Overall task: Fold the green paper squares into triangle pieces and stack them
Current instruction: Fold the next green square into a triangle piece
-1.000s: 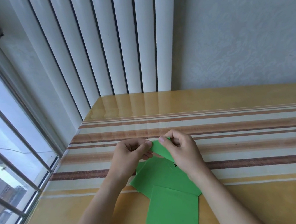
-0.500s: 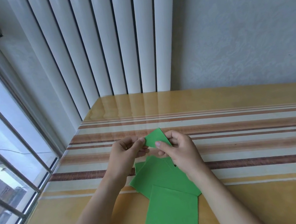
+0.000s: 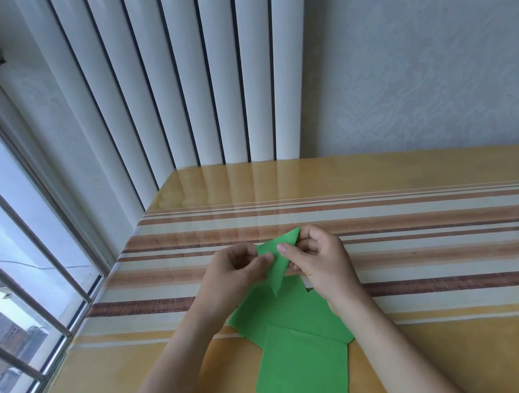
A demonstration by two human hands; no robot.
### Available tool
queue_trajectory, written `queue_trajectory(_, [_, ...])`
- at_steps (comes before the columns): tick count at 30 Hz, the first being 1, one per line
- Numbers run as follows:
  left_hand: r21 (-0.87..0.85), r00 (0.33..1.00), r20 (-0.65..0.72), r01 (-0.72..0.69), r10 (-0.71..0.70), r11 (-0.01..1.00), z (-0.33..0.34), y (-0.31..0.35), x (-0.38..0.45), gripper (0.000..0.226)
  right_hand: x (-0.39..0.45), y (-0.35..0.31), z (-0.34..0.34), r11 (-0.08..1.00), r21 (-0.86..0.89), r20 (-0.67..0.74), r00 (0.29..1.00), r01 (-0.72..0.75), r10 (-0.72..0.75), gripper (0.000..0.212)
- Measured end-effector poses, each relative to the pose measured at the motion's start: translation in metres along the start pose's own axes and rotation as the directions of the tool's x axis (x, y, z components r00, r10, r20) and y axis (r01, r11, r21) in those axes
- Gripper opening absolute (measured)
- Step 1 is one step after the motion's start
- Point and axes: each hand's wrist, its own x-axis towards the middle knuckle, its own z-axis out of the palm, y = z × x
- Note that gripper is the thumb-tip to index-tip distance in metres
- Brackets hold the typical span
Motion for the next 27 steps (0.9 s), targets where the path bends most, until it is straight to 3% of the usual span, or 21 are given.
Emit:
queue_trajectory(3, [-0.073, 0.991, -0.124, -0.059, 0.049, 0.996, -0.0015, 0.0032, -0.0004, 0.012, -0.0016, -0.0005, 0.0010, 1.000, 0.019, 0.028, 1.000, -0.011, 0.010, 0.012])
queue_trajectory(7, [-0.145, 0.987, -0.153, -0.077, 0.054, 0.986, -0.0011, 0.0032, -0.0017, 0.012, -0.0034, -0.0002, 0.0028, 0.999, -0.002, 0.134, 0.990, -0.034, 0.034, 0.011])
queue_trajectory(10, [-0.159, 0.983, -0.180, -0.061, 0.032, 0.985, -0.0025, 0.0028, -0.0007, 0.015, -0.0039, -0.0003, 0.0042, 0.997, -0.073, 0.131, 0.991, -0.009, 0.019, 0.004])
queue_trajectory(17, [-0.101, 0.997, -0.069, 0.025, -0.032, 0.995, -0.0008, 0.0040, -0.0006, 0.015, -0.0012, -0.0003, -0.0013, 0.999, -0.046, -0.007, 1.000, -0.005, 0.004, 0.012])
queue_trajectory(22, [-0.064, 0.999, -0.039, 0.028, -0.031, 0.998, -0.0015, 0.0054, -0.0025, 0.015, -0.0003, -0.0036, -0.0023, 0.999, 0.051, -0.071, 0.997, -0.013, 0.016, 0.002])
queue_trajectory(27, [-0.044, 0.999, -0.043, 0.017, -0.019, 0.999, -0.0021, 0.0048, -0.0023, 0.015, -0.0009, -0.0075, -0.0021, 0.988, 0.146, -0.056, 0.997, -0.050, 0.059, 0.006])
